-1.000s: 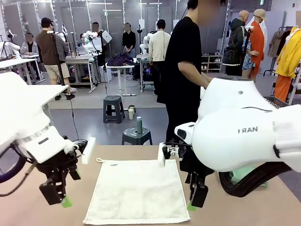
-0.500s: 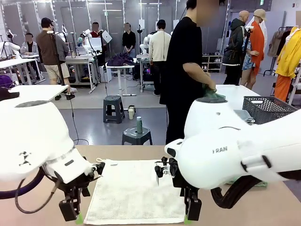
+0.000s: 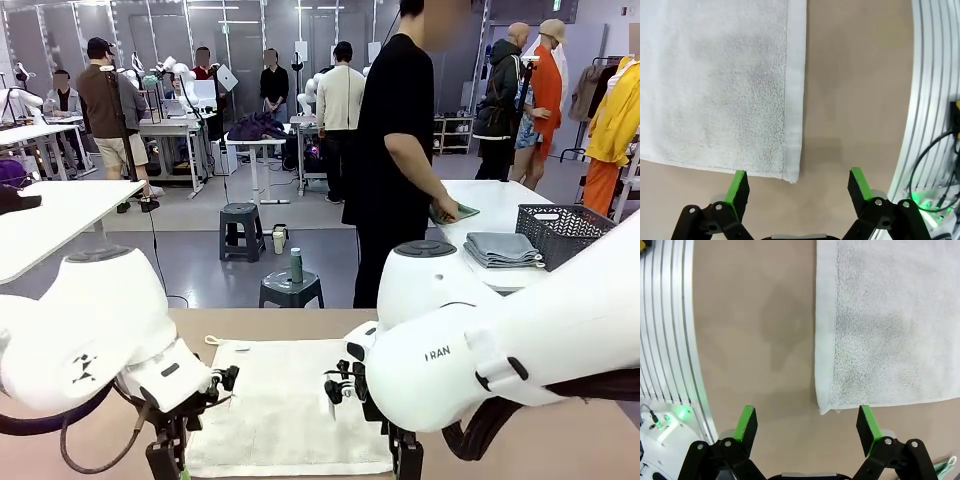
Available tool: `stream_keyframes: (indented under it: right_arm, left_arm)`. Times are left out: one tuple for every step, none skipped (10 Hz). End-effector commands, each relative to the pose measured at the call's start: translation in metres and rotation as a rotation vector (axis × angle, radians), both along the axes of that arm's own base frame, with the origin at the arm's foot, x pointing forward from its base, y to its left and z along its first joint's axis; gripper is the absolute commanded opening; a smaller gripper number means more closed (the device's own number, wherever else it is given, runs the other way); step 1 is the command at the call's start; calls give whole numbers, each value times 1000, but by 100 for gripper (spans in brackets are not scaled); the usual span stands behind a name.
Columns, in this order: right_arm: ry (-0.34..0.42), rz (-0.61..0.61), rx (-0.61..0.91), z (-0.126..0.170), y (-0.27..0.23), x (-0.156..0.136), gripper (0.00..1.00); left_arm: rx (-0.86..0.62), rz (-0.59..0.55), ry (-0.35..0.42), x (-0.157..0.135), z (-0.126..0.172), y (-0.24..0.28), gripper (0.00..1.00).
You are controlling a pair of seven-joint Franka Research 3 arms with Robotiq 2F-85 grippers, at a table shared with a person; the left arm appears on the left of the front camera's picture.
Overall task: Fold the towels and place them in the basket.
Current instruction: When a person lays out a Towel with hook on the table, fold it in half twice.
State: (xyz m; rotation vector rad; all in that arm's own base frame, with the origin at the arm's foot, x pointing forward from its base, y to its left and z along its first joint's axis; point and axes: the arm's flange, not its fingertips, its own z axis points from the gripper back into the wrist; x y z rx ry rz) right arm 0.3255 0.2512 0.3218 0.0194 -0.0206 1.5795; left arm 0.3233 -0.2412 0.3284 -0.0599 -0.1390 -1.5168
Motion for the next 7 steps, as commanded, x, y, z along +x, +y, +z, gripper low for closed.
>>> stream_keyframes:
  right_arm:
    - [-32, -3, -12, -22, -19, -18, 100]
    - [-26, -1, -11, -28, -18, -17, 100]
    - [-24, -3, -18, -33, -18, -16, 100]
    - [-29, -13, -16, -38, -19, -14, 100]
    - [-23, -15, -16, -42, -20, -13, 100]
    - [-17, -15, -22, -44, -21, -12, 100]
    - [-17, -20, -22, -46, -22, -12, 100]
  left_arm:
    - [28, 10, -58, -53, -36, 38, 100]
    - [27, -7, -60, -52, -40, 39, 100]
    - [26, -19, -60, -51, -43, 39, 100]
    - [28, -25, -56, -49, -48, 40, 100]
    - [35, -29, -47, -49, -52, 41, 100]
    - [39, -32, -33, -49, -56, 42, 100]
    - [41, -34, -30, -49, -57, 43, 100]
